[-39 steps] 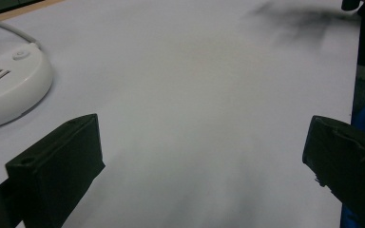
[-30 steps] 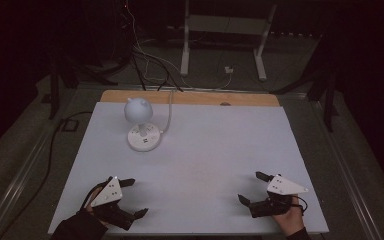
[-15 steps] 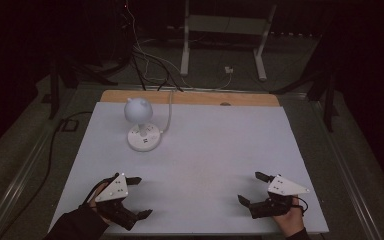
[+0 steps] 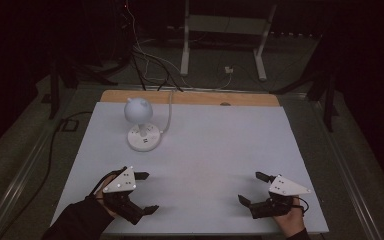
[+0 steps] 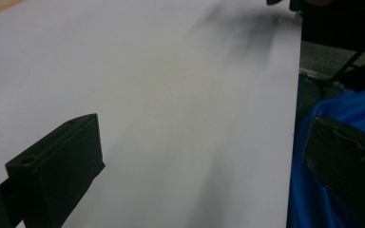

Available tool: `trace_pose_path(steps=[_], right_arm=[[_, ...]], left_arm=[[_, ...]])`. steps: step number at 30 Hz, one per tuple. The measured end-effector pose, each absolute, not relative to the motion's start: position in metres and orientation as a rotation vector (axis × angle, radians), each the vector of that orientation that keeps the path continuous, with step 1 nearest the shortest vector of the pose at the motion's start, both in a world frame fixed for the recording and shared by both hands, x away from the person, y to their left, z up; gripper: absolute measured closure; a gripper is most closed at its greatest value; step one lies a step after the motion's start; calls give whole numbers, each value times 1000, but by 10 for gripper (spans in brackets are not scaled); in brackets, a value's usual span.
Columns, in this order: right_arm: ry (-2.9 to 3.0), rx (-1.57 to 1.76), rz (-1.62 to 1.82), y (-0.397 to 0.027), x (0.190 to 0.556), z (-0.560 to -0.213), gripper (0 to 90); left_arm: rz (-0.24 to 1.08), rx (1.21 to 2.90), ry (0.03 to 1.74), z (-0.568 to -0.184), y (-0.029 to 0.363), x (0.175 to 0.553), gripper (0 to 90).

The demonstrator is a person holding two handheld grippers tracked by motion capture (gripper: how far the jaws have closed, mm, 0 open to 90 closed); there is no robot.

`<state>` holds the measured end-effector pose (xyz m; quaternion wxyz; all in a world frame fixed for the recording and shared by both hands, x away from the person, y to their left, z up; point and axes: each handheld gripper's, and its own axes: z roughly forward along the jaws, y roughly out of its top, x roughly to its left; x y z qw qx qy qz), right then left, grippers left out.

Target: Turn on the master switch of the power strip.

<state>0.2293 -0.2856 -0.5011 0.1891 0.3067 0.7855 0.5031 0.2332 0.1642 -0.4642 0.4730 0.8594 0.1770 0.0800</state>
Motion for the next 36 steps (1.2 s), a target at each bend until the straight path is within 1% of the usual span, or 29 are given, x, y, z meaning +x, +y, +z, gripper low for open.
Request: trace_pose_path(steps=[12,25,36], right_arm=[[2211,867,1428,-286,229,-501,0],[2214,863,1430,-286,229,-501,0],[2214,861,1428,-285,229,-500,0]], left_arm=[[223,2106,453,-454,157,246,2],[252,2085,521,-442,155,269,3],[298,2091,576,-439,148,287,10]])
